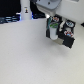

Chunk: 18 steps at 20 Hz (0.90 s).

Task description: Open the kcup holder, insert the kcup into the holder, and close the kcup holder

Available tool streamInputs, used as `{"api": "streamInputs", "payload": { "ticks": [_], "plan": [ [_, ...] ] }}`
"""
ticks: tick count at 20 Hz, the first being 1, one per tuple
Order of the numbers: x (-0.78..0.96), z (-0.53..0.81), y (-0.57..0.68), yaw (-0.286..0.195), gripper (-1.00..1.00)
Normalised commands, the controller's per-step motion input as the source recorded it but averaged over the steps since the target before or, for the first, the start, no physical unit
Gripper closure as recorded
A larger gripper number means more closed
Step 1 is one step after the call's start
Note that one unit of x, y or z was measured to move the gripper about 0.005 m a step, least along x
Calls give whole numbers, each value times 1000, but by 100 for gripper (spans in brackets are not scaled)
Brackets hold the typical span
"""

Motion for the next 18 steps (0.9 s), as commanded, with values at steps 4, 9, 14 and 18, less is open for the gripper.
{"api": "streamInputs", "payload": {
  "ticks": [4,9,14,18],
  "plan": [
    [-277,250,482,66,100],
    [-359,198,440,93,100],
    [-477,49,363,104,100],
    [-511,-39,356,105,100]
  ]
}}
